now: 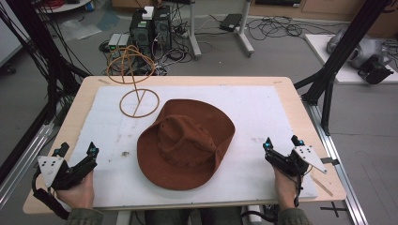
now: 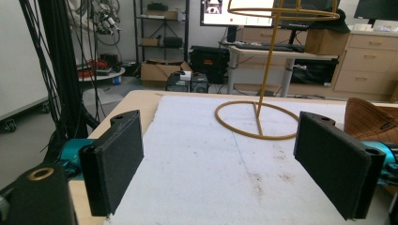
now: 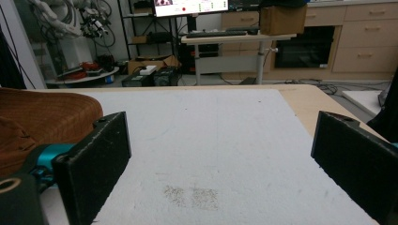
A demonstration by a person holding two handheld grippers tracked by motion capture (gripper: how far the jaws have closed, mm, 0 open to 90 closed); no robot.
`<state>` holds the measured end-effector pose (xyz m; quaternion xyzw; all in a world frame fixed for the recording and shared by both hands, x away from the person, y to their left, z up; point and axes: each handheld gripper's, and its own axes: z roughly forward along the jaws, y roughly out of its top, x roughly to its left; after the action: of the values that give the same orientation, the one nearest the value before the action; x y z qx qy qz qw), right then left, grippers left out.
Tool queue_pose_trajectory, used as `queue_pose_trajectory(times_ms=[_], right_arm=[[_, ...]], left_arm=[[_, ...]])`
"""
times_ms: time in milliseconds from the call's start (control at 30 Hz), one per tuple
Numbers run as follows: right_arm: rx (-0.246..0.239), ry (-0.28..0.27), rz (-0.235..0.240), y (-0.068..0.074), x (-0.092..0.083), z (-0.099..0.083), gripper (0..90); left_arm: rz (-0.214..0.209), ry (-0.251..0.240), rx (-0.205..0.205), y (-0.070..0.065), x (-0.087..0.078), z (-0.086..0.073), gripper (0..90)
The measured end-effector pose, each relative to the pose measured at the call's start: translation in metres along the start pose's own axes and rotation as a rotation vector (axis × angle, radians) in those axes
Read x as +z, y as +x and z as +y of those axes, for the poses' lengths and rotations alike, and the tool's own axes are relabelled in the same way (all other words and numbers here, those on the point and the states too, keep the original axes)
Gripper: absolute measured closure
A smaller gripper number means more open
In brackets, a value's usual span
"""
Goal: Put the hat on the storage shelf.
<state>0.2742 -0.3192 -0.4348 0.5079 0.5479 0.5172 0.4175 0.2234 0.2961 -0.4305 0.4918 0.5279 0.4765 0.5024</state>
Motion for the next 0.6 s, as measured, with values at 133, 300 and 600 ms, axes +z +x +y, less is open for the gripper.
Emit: queue_pose_trajectory(times_ms=[133, 300, 600], right_arm=[[0.008, 0.003, 0.000, -0.0014, 0.0000, -0.0011, 4.3], [0.026, 0.004, -0.003, -0.0028, -0.0012, -0.0010, 4.3], [0.027, 0.007, -0.003, -0.0035, -0.0009, -0.0014, 4.3]], left_arm=[[0.001, 0.000, -0.004, 0.0002, 0.0019, -0.0005, 16.5], [-0.001, 0.001, -0.002, -0.0008, 0.0029, -0.0007, 16.5], [0.006, 0.002, -0.005, 0.0002, 0.0030, -0.0012, 16.5]])
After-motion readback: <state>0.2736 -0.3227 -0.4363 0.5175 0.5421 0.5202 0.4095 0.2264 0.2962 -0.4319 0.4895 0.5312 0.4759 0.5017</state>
